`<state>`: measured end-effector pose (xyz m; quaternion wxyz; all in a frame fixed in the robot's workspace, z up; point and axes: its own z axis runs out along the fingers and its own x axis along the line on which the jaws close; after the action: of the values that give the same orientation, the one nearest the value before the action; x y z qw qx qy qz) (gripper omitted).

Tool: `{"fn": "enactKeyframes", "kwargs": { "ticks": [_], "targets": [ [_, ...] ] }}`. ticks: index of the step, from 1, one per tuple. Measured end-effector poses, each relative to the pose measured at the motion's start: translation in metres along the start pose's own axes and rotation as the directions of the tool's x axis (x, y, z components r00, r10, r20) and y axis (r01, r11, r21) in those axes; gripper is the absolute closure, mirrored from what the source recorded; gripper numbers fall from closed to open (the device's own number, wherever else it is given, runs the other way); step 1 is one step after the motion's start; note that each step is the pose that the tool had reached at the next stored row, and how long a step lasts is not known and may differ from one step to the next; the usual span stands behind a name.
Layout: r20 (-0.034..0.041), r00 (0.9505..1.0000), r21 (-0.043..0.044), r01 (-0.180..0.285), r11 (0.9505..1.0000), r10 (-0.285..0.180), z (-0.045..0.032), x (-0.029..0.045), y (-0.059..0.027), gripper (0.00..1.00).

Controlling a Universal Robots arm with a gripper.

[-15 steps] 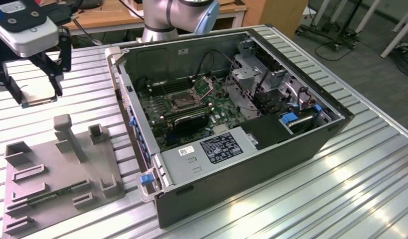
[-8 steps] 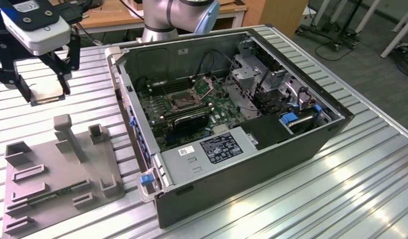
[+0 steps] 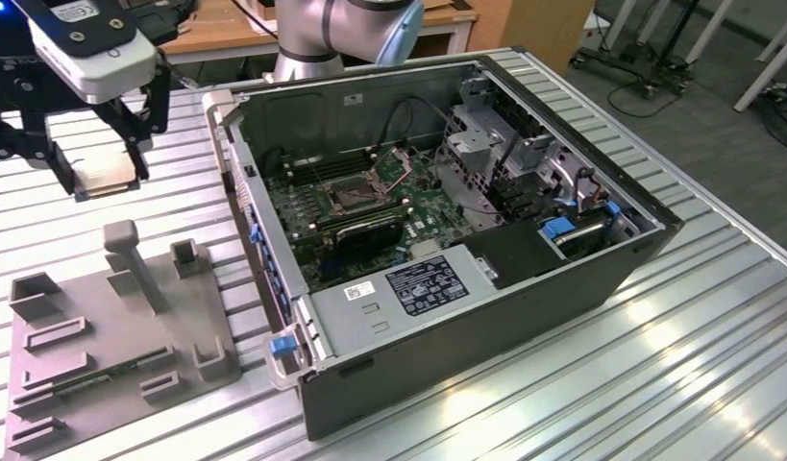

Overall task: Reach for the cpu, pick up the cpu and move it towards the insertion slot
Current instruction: 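Pick up the cpu and move it towards the insertion slot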

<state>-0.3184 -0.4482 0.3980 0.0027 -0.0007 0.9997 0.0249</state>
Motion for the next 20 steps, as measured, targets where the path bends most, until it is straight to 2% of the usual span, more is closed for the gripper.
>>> {"fn": "enactKeyframes", "kwargs": {
  "ticks": [20],
  "targets": [
    [-0.0001, 1.0, 0.0, 0.0, 1.0, 0.0, 0.0001, -0.0267, 0.0, 0.46]
  ]
}}
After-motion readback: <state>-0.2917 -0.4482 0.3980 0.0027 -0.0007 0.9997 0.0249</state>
